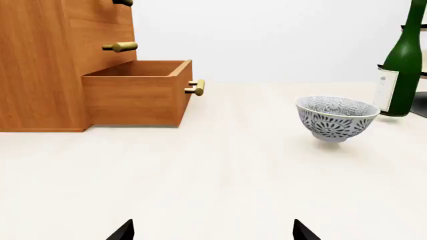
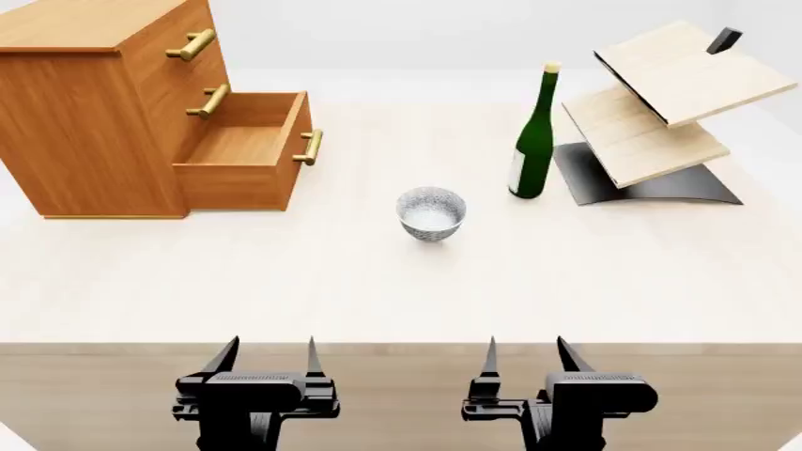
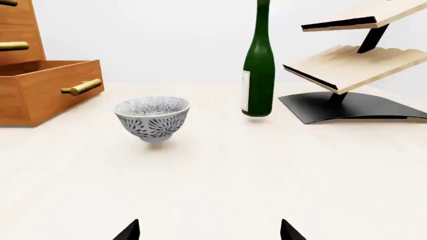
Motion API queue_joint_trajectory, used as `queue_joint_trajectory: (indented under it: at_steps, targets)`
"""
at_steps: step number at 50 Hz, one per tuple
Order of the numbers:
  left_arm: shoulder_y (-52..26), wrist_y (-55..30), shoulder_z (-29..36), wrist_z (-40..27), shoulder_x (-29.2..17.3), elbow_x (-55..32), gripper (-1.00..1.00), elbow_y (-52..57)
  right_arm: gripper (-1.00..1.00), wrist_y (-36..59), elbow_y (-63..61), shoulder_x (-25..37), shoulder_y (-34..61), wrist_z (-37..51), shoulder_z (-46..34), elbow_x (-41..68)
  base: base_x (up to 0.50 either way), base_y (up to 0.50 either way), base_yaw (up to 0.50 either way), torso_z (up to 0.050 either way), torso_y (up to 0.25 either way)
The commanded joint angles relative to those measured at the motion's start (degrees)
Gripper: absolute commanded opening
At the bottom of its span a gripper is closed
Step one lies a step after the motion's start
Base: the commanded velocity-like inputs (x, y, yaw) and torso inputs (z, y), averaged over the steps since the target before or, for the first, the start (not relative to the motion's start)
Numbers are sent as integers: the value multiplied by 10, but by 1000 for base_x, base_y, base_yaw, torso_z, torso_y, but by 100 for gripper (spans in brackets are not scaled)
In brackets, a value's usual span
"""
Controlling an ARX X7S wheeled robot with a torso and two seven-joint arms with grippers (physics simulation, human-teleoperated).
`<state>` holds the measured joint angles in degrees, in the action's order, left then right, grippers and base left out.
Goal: Put the bowl on top of the cabinet.
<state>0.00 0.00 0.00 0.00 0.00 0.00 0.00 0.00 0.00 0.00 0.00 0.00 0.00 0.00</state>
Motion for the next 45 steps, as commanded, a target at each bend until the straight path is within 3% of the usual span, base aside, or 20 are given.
queue_joint_trajectory:
  at_steps: [1,20,34,45]
  targets:
    - [2,0,10,-10,-9,-9,100,2,100,-1,-1,9,0,7,-12,15,0,0,0,0,0]
    - [1,0,40,-40,-35,-34,100,7,100,3,-2,33,0,43,-40,44,0,0,0,0,0]
    - [12,-37,43,-59,-54,-44,100,112,100,31,-70,46,-10,57,-48,63,0,0,0,0,0]
    - [15,-17,33,-68,-67,-62,100,139,100,36,-122,58,-19,64,-48,80,0,0,0,0,0]
